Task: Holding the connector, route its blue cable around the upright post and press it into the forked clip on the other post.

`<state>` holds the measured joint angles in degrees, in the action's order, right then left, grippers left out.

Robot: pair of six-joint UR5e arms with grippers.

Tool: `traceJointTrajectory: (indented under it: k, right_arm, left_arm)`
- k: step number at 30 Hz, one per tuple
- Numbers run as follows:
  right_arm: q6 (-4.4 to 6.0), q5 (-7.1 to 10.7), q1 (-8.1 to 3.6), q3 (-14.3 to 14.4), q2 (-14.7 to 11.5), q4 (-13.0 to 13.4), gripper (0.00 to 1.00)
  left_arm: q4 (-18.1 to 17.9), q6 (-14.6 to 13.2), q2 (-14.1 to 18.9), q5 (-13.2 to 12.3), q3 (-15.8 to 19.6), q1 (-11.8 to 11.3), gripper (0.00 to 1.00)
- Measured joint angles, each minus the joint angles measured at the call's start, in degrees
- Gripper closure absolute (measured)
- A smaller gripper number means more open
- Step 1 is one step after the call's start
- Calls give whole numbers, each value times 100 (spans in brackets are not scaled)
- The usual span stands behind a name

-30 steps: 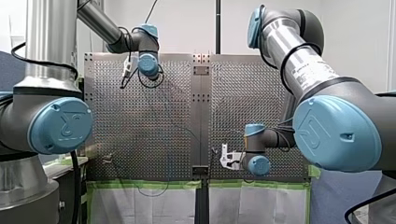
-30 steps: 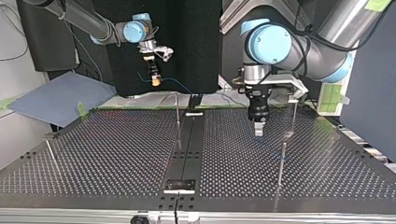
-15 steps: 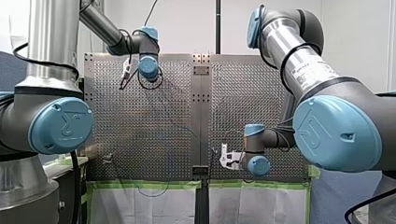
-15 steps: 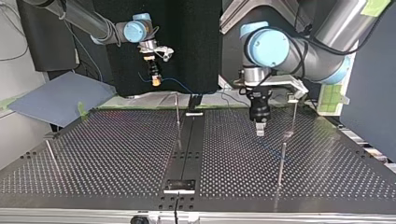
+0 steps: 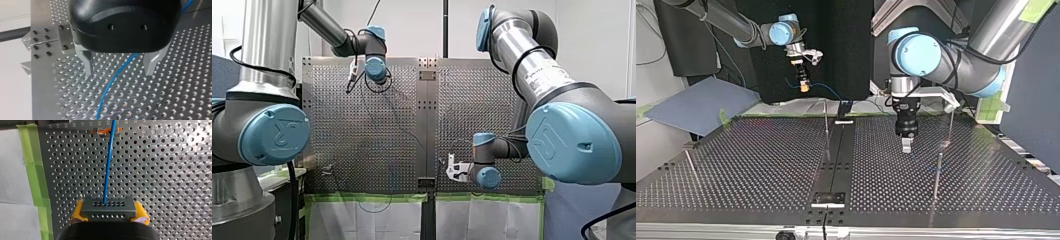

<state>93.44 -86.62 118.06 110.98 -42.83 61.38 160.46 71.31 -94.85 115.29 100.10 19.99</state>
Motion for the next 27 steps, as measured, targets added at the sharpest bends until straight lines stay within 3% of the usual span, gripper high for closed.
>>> traceJointTrajectory:
  k: [12, 27]
  right_arm:
    - [-7, -3, 11, 0, -2, -10, 100]
    - [-5, -1, 60, -1, -2, 14, 100]
  left_arm:
    - [568, 58, -454, 179, -608, -70, 0]
    - [1218, 165, -491, 209, -1372, -199, 0]
